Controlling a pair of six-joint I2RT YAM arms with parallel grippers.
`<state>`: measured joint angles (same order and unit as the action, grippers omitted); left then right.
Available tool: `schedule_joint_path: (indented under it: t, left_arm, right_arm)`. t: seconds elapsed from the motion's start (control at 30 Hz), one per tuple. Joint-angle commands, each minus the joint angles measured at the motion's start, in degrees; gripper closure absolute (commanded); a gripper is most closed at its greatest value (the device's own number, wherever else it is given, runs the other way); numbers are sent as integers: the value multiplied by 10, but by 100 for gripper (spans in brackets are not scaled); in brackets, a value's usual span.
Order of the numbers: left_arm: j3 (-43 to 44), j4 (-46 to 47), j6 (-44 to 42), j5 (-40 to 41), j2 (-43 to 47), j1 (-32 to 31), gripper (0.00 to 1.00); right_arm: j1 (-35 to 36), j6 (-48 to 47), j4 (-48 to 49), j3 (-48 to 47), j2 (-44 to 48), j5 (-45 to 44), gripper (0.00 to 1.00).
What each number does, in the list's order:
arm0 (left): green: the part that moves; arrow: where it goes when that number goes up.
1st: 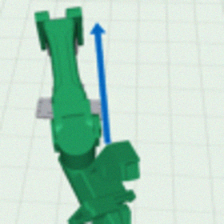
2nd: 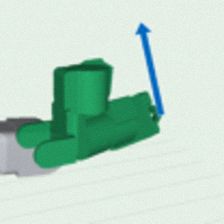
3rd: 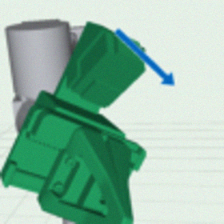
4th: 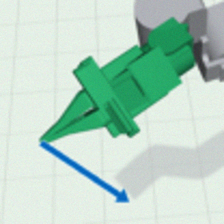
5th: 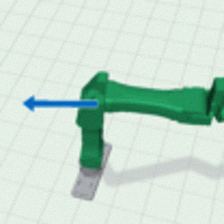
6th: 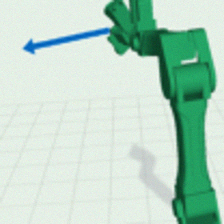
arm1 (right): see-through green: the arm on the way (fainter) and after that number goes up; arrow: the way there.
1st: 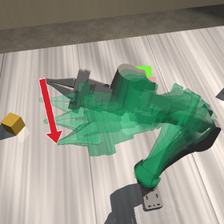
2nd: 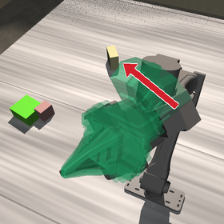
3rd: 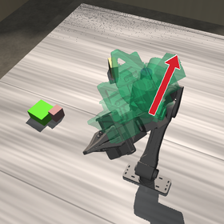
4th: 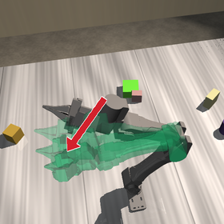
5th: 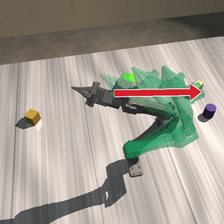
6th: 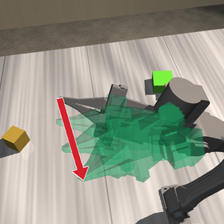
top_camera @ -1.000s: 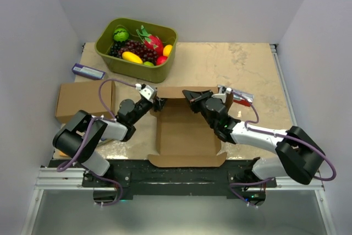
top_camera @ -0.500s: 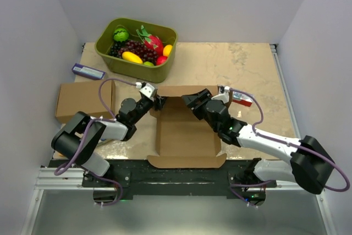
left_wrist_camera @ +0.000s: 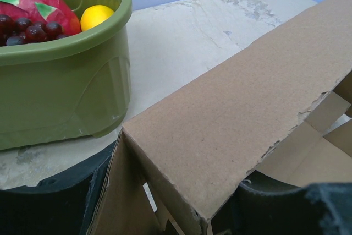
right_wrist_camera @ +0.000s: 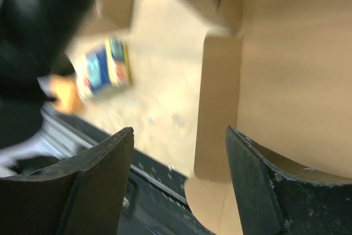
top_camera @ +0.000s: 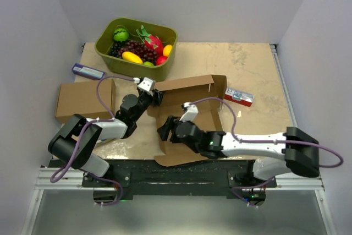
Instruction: Fold the paper box
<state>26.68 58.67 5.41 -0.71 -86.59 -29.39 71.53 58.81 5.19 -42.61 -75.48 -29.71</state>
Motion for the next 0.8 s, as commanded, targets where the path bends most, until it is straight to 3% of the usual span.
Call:
schedule_joint_path:
  t: [0.0,0.27,0.37,0.5,0.53,0.63,0.77]
  left_arm:
    - [6,13,0,11,8,-4,70]
    - [-3,28,-11,-5,11,-6,70]
    - [-6,33,-15,-10,12,-7,70]
    - [-11,40,-22,-13,13,-8,70]
    - [-14,42,-22,-15,13,-8,70]
    - [-15,44,-27,-14,12,-8,70]
    - [-15,45,-28,-17,7,-8,70]
  right_arm:
    - [47,-48,-22,-88,-94,-23,27]
    - [52,-63,-113,-166,-208,-43,27]
    - [45,-66,-130,-167,-222,-59,34]
    - [22,-58,-141,-153,-230,-54,50]
    - [18,-54,-140,-147,-220,-53,59]
    - [5,-45,-107,-106,-182,-43,71]
    - [-33,-20,-56,-41,-156,17,82]
